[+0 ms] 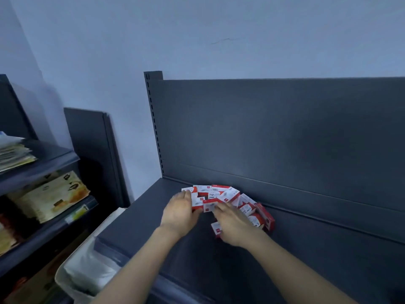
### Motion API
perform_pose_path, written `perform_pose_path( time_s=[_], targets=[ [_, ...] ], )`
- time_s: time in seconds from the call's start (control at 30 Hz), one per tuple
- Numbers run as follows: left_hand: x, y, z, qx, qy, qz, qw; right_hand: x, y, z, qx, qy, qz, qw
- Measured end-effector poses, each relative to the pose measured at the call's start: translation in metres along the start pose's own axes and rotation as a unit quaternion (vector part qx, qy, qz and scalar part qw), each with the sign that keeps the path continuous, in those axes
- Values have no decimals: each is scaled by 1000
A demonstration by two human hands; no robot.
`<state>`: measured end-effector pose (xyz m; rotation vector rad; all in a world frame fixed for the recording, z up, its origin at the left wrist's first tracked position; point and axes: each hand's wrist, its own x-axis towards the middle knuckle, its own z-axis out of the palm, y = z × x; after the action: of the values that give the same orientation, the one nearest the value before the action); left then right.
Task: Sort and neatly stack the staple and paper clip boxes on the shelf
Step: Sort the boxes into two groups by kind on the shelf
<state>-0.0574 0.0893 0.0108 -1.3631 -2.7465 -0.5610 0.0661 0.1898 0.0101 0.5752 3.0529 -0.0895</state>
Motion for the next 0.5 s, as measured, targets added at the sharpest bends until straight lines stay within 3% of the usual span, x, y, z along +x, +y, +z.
perform_pose_path(
  time_s=[0.17, 0.37, 0.5],
  targets=[
    [8, -33, 14, -7, -58, -45, 997, 20, 2, 12, -67, -66, -25, 995],
    [14, -51, 30, -39, -106, -6, 994, 27, -1, 11, -80, -75, -59, 992],
    [14, -56, 33, 34, -96, 14, 995, 26, -11, 21, -54, -84, -66, 993]
  ],
)
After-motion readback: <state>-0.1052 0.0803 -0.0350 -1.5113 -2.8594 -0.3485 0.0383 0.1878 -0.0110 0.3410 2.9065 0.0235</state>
